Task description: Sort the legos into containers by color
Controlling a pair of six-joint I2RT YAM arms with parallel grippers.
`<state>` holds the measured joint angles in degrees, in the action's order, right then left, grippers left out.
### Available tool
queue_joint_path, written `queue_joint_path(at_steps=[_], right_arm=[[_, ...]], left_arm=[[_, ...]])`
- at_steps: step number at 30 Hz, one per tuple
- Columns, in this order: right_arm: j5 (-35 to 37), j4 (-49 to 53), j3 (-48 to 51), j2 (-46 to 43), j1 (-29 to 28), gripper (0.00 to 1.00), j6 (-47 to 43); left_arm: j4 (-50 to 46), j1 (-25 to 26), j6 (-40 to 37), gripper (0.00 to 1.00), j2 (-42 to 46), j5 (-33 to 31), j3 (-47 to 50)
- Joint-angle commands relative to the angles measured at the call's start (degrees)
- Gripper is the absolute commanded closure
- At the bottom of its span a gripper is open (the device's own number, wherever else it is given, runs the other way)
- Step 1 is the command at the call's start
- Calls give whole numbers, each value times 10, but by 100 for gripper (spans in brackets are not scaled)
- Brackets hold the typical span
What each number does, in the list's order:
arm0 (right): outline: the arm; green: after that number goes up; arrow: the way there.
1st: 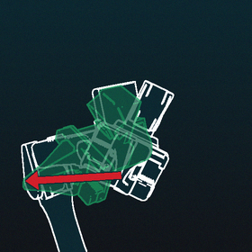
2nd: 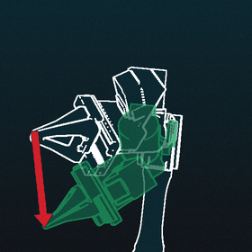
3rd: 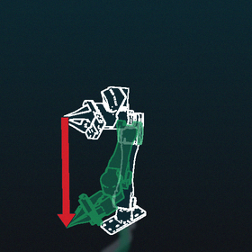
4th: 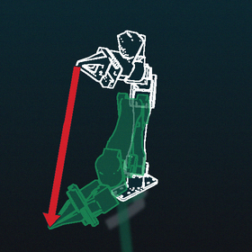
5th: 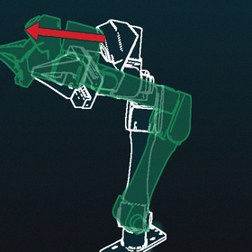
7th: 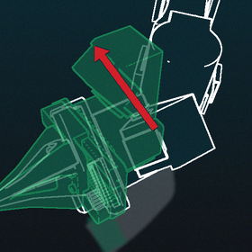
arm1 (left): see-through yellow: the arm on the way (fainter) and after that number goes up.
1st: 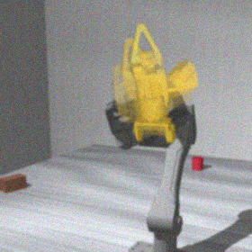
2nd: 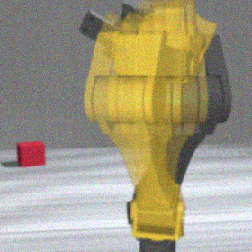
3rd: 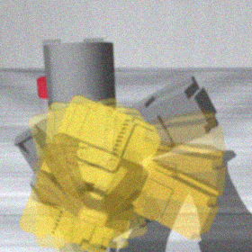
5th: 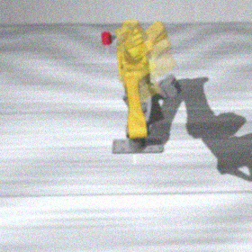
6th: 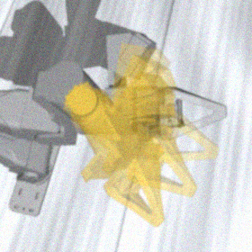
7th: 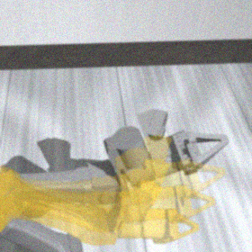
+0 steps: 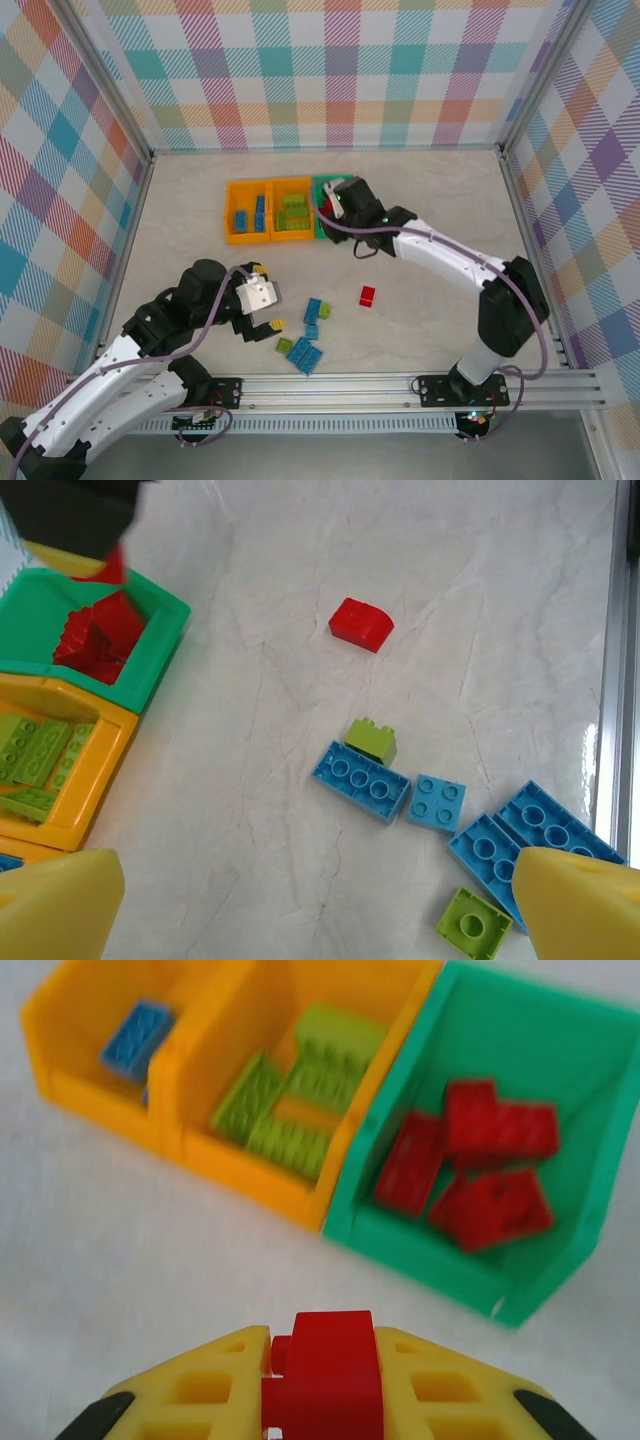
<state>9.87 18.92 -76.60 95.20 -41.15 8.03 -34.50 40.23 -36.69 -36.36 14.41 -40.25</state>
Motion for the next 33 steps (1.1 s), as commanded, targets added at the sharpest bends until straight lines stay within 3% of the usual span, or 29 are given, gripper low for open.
queue_joint_path(at_steps=[1, 5, 8, 14, 16, 20, 25, 28, 33], right_arm=[[15, -61, -53, 72, 23, 84, -29], [19, -68, -119, 139, 40, 82, -49], [9, -55, -161, 176, 58, 80, -46], [-13, -29, -180, 172, 73, 51, -47], [-16, -16, -173, 151, 76, 48, -42], [-31, 2, -129, 72, 80, 38, -26], [-103, 36, -46, -62, 80, 13, -5], [-144, 27, 34, -148, 80, 1, 24], [-184, 42, 148, -285, 80, 0, 71]], left_arm=[[28, -6, 19, 0, 11, 12, 4], [45, -6, 64, 0, 15, 7, -6], [53, -6, 160, 0, -2, -15, -33], [33, -6, 343, 0, -60, -116, -79], [35, -6, 404, 0, -75, -152, -83], [34, -6, 542, 2, -116, -187, -99], [9, -5, 709, 10, -195, -186, -110], [-10, 12, 761, 10, -262, -177, -123], [-26, 94, 758, 13, -367, -200, -156]])
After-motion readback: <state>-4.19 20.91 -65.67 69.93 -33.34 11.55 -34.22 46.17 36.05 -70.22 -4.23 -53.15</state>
